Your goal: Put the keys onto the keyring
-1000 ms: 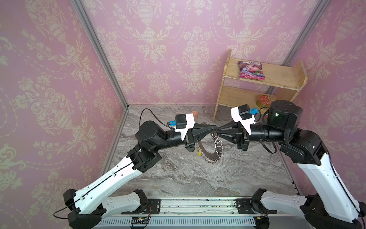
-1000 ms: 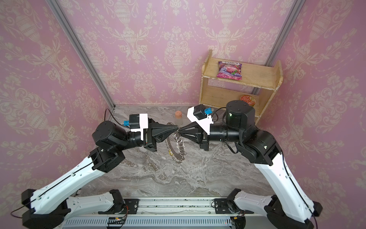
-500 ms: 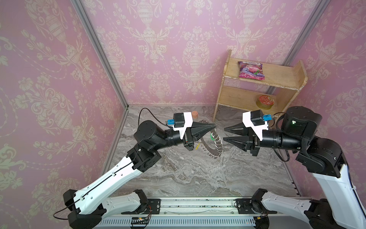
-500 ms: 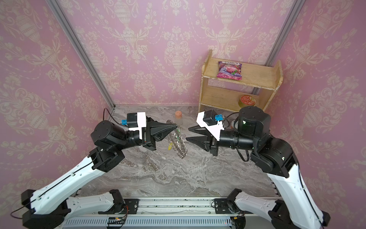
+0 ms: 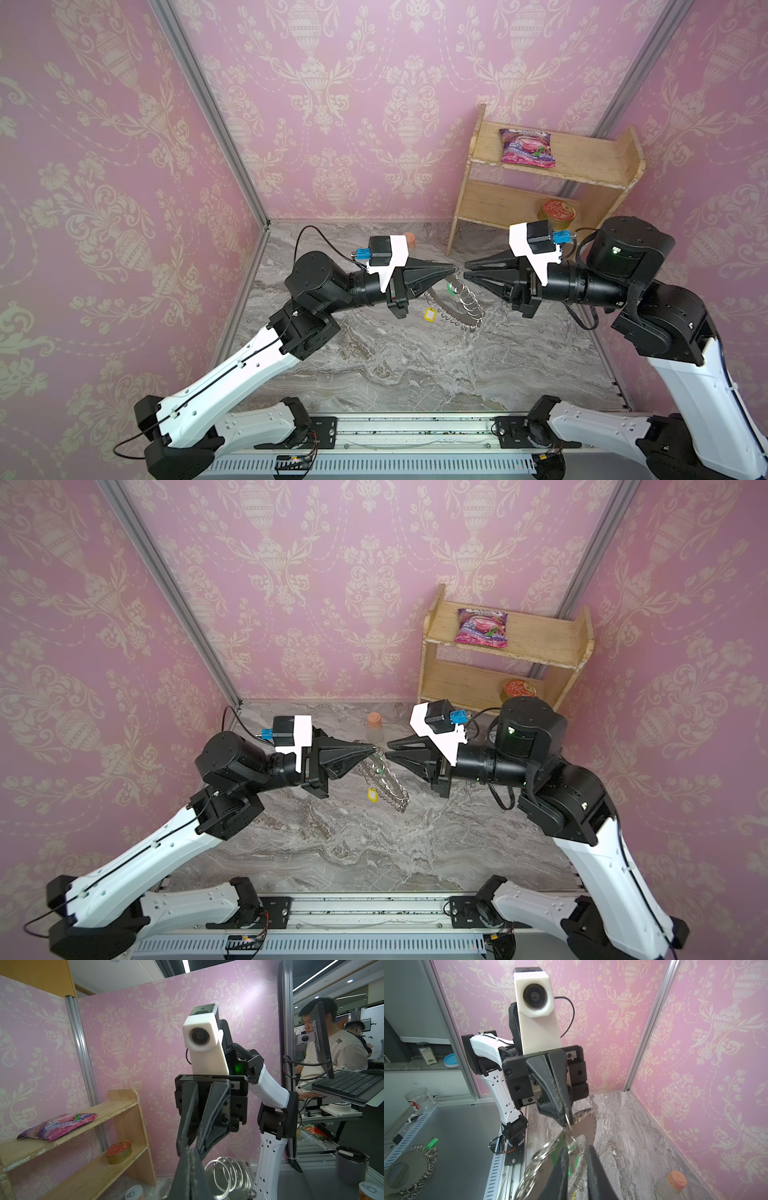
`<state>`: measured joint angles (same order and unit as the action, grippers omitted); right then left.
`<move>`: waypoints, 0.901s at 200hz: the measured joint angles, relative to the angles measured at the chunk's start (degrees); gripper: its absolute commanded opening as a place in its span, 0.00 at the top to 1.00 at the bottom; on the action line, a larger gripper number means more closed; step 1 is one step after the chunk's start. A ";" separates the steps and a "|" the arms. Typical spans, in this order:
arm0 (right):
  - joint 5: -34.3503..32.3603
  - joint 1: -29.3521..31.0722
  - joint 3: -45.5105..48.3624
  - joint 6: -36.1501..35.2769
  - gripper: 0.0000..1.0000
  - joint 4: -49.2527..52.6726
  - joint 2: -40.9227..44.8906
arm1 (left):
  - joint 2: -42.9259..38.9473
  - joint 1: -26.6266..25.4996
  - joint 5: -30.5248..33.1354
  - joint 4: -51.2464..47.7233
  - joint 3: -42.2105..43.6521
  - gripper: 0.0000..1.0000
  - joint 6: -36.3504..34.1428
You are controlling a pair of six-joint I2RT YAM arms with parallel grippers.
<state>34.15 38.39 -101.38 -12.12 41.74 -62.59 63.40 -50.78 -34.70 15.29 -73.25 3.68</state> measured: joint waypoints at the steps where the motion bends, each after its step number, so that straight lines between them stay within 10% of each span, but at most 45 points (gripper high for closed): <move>1: 0.02 0.00 0.00 0.02 0.81 -0.04 -0.02 | 0.00 0.00 0.00 0.00 0.00 1.00 0.02; 180: 4.63 0.00 2.03 3.23 0.88 -3.96 -1.42 | 0.09 0.00 -0.13 0.11 -0.31 1.00 0.09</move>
<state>38.79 38.39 -99.35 -8.88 37.78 -64.01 63.48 -50.78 -34.83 15.40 -73.56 3.77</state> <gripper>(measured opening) 0.136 0.044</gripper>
